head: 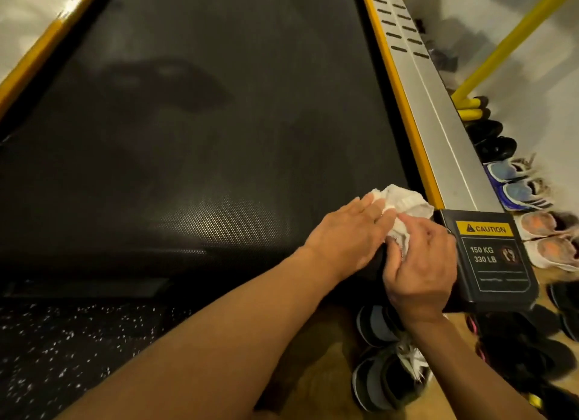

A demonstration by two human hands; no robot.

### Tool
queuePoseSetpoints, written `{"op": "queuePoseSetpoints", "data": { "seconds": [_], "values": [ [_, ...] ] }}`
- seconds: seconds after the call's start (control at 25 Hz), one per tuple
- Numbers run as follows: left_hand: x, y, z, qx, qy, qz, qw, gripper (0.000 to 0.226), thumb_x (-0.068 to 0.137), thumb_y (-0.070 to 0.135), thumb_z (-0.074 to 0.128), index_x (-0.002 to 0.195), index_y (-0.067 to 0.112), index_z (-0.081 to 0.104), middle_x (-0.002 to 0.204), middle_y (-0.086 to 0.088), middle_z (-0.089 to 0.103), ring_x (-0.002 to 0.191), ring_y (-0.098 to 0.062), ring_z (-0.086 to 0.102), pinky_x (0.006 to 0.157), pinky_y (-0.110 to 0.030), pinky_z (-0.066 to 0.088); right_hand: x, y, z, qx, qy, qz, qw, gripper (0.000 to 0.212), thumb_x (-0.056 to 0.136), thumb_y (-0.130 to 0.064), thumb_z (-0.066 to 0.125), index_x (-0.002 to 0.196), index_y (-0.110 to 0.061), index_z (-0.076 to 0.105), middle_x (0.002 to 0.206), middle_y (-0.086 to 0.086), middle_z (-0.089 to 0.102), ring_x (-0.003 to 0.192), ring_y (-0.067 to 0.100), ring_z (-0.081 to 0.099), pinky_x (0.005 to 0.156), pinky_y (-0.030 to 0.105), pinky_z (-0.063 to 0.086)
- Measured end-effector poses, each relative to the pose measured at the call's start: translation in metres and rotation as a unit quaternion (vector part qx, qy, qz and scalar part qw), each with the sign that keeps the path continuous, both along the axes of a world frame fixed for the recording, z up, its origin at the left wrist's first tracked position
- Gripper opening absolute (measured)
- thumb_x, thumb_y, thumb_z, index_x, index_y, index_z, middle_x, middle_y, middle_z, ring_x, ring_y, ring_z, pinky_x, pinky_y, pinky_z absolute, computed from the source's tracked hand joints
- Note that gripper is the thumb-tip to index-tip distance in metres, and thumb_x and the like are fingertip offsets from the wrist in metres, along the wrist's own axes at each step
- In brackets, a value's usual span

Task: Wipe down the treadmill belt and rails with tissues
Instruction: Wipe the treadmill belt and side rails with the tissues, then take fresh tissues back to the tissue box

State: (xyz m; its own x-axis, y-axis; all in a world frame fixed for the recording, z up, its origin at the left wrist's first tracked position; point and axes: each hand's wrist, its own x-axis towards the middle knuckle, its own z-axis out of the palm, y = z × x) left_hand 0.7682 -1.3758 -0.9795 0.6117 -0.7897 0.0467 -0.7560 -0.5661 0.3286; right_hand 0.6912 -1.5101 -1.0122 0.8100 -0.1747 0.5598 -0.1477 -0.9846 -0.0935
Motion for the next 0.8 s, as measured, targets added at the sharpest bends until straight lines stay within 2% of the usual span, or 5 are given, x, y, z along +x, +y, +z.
{"op": "queuePoseSetpoints", "data": {
  "seconds": [0.32, 0.44, 0.56, 0.68, 0.8],
  "values": [
    [-0.061, 0.018, 0.035, -0.123, 0.201, 0.199, 0.951, 0.037, 0.099, 0.022, 0.041, 0.134, 0.014, 0.05, 0.147, -0.008, 0.037, 0.129, -0.027, 0.04, 0.103, -0.039, 0.036, -0.016, 0.051, 0.025, 0.159, 0.121, -0.126, 0.972, 0.039, 0.091, -0.023, 0.056, 0.129, -0.018, 0.051, 0.132, 0.018, 0.046, 0.109, 0.036, 0.046, 0.086, 0.046, 0.043],
    [-0.09, 0.061, 0.043, -0.309, 0.232, 0.423, 0.819, 0.019, 0.091, 0.017, 0.054, 0.106, 0.01, 0.065, 0.118, -0.009, 0.06, 0.109, -0.023, 0.055, 0.097, -0.033, 0.042, -0.046, 0.109, 0.046, 0.291, 0.224, -0.003, 0.93, 0.04, 0.088, -0.022, 0.058, 0.128, -0.022, 0.055, 0.13, 0.011, 0.046, 0.111, 0.029, 0.047, 0.091, 0.038, 0.045],
    [-0.117, 0.128, 0.052, -0.304, 0.353, 0.607, 0.644, 0.025, 0.085, 0.021, 0.065, 0.109, 0.018, 0.063, 0.11, 0.0, 0.063, 0.101, -0.015, 0.06, 0.095, -0.032, 0.048, -0.077, 0.157, 0.074, 0.306, 0.359, 0.117, 0.874, 0.039, 0.088, -0.025, 0.063, 0.126, -0.029, 0.058, 0.128, -0.002, 0.044, 0.115, 0.017, 0.045, 0.098, 0.03, 0.043],
    [-0.147, 0.177, 0.084, -0.293, 0.495, 0.616, 0.538, 0.03, 0.08, 0.025, 0.074, 0.107, 0.013, 0.067, 0.103, -0.002, 0.069, 0.09, -0.016, 0.066, 0.079, -0.033, 0.056, -0.098, 0.185, 0.124, 0.331, 0.419, 0.17, 0.828, 0.041, 0.086, -0.034, 0.066, 0.126, -0.029, 0.058, 0.125, -0.007, 0.041, 0.114, 0.01, 0.044, 0.097, 0.025, 0.043],
    [-0.167, 0.216, 0.164, -0.362, 0.507, 0.616, 0.482, 0.017, 0.081, 0.018, 0.074, 0.096, 0.011, 0.071, 0.089, -0.006, 0.073, 0.077, -0.017, 0.07, 0.065, -0.031, 0.059, -0.106, 0.202, 0.206, 0.413, 0.43, 0.191, 0.78, 0.045, 0.087, -0.044, 0.062, 0.128, -0.026, 0.055, 0.121, -0.008, 0.046, 0.106, 0.006, 0.049, 0.087, 0.014, 0.04]
  ]
}}
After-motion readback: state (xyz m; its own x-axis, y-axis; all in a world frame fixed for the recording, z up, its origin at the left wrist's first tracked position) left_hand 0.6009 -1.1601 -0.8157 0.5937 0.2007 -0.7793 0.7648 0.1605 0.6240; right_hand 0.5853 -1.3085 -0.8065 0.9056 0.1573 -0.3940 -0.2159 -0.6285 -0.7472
